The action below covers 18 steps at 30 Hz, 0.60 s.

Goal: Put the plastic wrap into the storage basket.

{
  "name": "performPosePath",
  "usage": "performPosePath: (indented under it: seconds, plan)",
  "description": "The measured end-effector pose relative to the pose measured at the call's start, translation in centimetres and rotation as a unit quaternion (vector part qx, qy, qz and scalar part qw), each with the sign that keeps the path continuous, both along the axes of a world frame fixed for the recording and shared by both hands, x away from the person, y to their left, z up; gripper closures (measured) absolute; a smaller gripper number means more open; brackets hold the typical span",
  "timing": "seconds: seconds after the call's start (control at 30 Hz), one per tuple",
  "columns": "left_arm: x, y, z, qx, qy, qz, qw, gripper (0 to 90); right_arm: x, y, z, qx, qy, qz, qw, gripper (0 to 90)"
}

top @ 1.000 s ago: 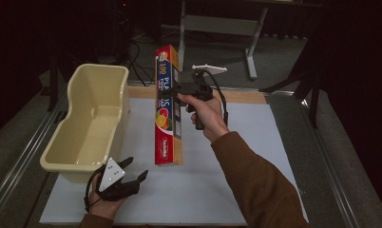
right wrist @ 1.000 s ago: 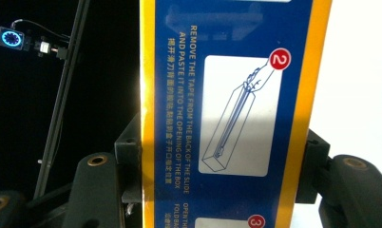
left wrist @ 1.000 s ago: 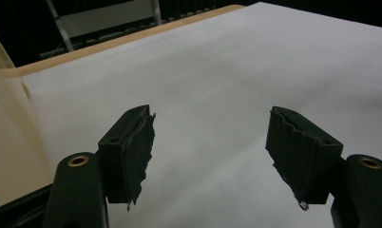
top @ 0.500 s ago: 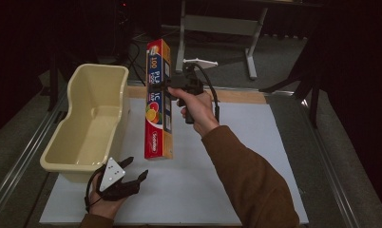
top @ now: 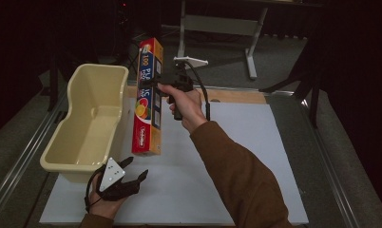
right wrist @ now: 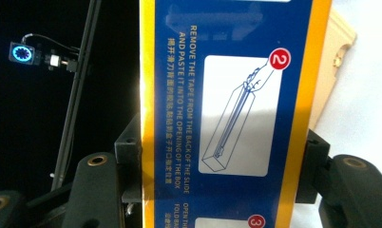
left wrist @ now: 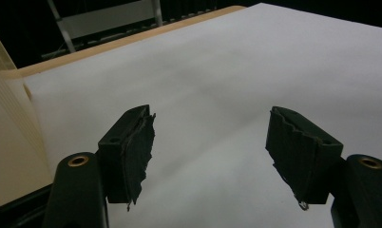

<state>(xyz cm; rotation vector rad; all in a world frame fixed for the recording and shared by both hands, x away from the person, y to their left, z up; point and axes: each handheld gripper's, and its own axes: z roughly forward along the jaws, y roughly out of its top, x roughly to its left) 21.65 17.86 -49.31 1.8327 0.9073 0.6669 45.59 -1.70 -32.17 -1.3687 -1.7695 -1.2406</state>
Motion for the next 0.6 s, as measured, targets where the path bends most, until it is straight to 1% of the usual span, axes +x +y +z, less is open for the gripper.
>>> performPosePath:
  seconds: [0.1, 0.2, 0.27, 0.47, 0.6]
  plan:
    - [0.0, 0.0, 0.0, -0.001, 0.000, 0.000, 1.0000, 32.5, 0.2, 0.6, 0.0, 0.003, 0.001, -0.003, 1.0000, 39.3]
    - [0.0, 0.0, 0.0, -0.002, 0.001, 0.000, 1.0000, 32.5, 0.2, 1.3, 0.0, 0.000, -0.004, -0.007, 1.0000, 39.3]
    - [0.0, 0.0, 0.0, -0.003, 0.000, -0.001, 1.0000, 32.5, 0.3, 1.8, -0.2, 0.005, 0.002, -0.009, 0.9999, 39.3]
    - [-0.2, -0.2, 0.0, 0.006, -0.007, -0.003, 1.0000, 32.5, 0.7, 3.3, -0.6, 0.011, 0.013, -0.015, 0.9997, 39.2]
    - [-0.2, -0.3, 0.0, 0.009, -0.007, -0.006, 0.9999, 32.5, 0.8, 4.2, -0.7, 0.010, 0.009, -0.020, 0.9997, 39.3]
